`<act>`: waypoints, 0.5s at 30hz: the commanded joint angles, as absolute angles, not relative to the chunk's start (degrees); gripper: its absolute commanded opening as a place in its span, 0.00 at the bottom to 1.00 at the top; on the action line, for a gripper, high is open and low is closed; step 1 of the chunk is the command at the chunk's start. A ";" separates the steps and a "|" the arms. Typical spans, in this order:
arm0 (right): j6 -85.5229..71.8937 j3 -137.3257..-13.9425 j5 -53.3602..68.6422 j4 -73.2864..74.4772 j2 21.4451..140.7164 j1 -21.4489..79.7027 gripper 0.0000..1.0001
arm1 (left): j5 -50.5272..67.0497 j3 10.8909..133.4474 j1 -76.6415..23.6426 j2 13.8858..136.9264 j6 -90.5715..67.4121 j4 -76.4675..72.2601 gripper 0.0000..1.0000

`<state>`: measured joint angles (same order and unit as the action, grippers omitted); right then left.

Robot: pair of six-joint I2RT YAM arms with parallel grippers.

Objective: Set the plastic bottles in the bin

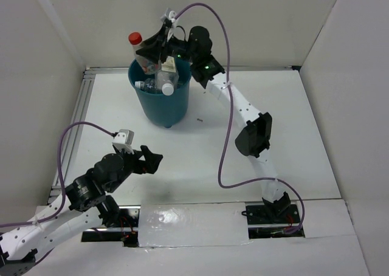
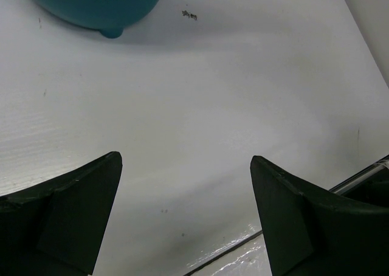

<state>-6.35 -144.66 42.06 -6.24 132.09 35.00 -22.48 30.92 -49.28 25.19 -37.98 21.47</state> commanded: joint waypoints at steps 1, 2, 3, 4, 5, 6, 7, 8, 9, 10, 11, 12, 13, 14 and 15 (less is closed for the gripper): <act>-13.53 -143.90 39.29 -20.03 129.73 37.61 0.00 | -21.97 30.23 -49.48 24.17 -39.64 18.37 0.99; -13.54 -143.88 39.29 -20.04 129.73 38.14 0.00 | -21.97 29.71 -49.48 24.17 -39.64 18.37 0.99; -13.54 -143.88 38.50 -20.04 130.25 38.14 0.00 | -21.97 29.71 -49.48 24.17 -39.64 18.37 0.99; -14.23 -143.88 37.63 -20.04 131.39 38.14 0.00 | -21.97 29.71 -49.48 24.17 -39.64 18.37 0.99; -14.24 -142.75 37.62 -20.04 131.40 38.14 0.00 | -21.97 29.71 -49.48 24.17 -39.64 18.37 0.99; -14.24 -142.73 37.62 -20.04 132.09 38.14 0.00 | -21.97 29.71 -49.48 24.17 -39.64 18.37 0.99; -14.24 -141.95 36.92 -20.04 132.80 38.14 0.01 | -21.45 29.71 -49.48 24.69 -39.64 18.37 0.99; -14.24 -141.94 36.91 -20.04 132.80 37.62 0.07 | -21.45 29.71 -49.48 24.70 -39.64 18.37 0.99; -14.24 -141.94 36.91 -20.04 133.67 37.62 0.12 | -21.45 29.71 -49.48 24.70 -39.64 18.37 0.99; -14.24 -141.94 36.22 -20.04 134.20 37.10 0.17 | -21.45 29.71 -49.48 24.70 -39.64 18.37 0.99; -14.24 -141.94 35.51 -20.04 135.17 37.09 0.25 | -21.45 30.23 -49.48 25.22 -39.64 17.85 0.99; -14.24 -142.73 35.51 -19.52 135.70 36.57 0.26 | -21.45 30.23 -49.48 25.22 -39.64 17.84 0.99; -13.46 -142.73 35.51 -18.82 136.92 36.56 0.26 | -21.45 30.23 -49.48 25.22 -39.64 17.84 0.99; -13.45 -143.52 35.51 -18.81 137.54 36.56 0.28 | -21.45 30.23 -49.48 25.22 -39.64 17.84 0.99; -13.45 -144.05 35.51 -18.81 138.07 36.56 0.28 | -21.45 30.23 -49.48 25.22 -39.64 17.84 0.99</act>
